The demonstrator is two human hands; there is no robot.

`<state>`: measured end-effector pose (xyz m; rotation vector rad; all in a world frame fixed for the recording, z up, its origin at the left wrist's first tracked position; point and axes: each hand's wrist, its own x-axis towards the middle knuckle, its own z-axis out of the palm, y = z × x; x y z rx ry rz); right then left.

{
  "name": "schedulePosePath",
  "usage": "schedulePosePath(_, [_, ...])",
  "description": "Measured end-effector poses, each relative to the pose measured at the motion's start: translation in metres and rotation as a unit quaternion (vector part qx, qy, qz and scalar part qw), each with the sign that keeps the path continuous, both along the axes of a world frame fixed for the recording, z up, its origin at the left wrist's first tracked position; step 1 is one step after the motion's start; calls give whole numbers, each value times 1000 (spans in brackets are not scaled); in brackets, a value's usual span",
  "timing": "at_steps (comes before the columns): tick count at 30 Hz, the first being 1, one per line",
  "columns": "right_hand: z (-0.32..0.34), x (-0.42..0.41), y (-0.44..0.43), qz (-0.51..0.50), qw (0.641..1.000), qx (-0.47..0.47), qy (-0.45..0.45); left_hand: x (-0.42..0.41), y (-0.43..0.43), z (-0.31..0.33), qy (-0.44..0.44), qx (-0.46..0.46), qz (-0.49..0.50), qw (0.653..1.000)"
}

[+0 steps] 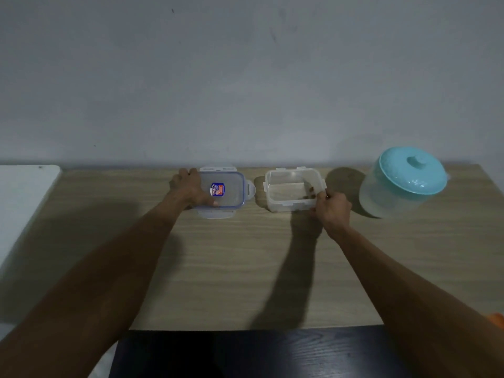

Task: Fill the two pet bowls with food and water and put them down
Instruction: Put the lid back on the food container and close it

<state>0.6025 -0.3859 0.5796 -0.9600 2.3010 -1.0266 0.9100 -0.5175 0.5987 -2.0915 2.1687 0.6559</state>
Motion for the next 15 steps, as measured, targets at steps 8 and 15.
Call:
schedulePosePath(8, [-1,2,1,-9,998,-20,-52,14,10,31,231,-55,100,966])
schedulePosePath(15, [-14,-2,-1,-19,990,-9,-136,-12,12,88,383,-48,73,920])
